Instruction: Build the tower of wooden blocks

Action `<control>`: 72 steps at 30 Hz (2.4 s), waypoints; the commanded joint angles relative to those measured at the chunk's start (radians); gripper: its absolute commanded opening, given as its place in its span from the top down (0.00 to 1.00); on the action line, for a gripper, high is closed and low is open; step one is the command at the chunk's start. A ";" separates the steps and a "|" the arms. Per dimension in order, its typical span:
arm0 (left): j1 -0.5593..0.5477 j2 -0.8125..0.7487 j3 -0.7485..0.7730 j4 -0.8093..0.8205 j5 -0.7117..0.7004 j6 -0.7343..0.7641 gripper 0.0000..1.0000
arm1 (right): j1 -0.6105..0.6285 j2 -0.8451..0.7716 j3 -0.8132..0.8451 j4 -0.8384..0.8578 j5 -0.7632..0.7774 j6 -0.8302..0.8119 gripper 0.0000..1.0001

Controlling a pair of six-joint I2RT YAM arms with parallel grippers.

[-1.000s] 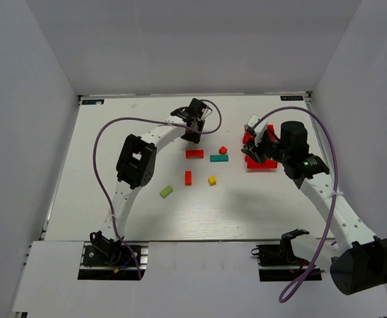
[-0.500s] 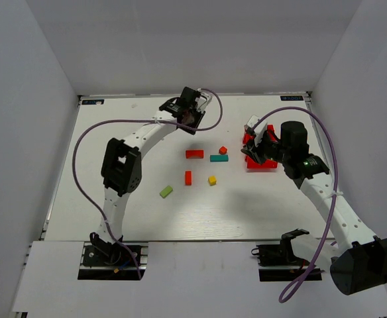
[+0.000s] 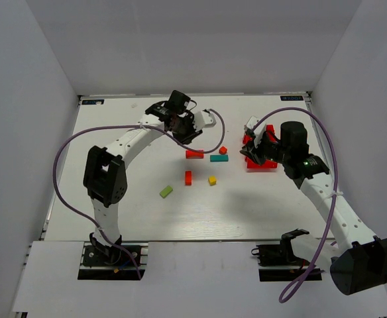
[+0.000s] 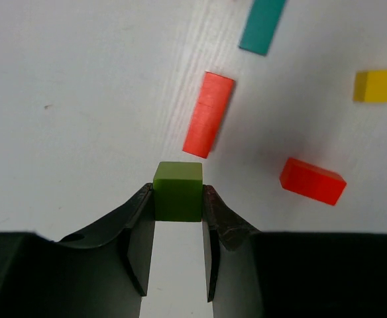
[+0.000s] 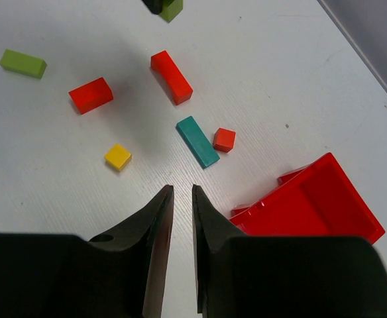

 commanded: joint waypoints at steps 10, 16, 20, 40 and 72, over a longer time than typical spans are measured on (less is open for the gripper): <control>0.003 -0.021 0.014 -0.160 0.149 0.402 1.00 | 0.004 -0.006 -0.009 -0.010 -0.032 -0.020 0.76; 0.021 0.002 -0.001 -0.161 0.181 0.470 1.00 | 0.002 -0.008 -0.009 -0.010 -0.035 -0.023 0.75; 0.045 0.016 0.011 -0.183 0.218 0.499 1.00 | 0.005 -0.017 -0.010 -0.007 -0.035 -0.024 0.73; 0.107 0.096 -0.034 -0.131 0.249 0.519 0.99 | 0.004 0.007 -0.006 -0.010 -0.029 -0.029 0.72; 0.107 0.182 -0.052 -0.082 0.230 0.510 0.92 | 0.004 0.010 -0.008 -0.013 -0.026 -0.031 0.71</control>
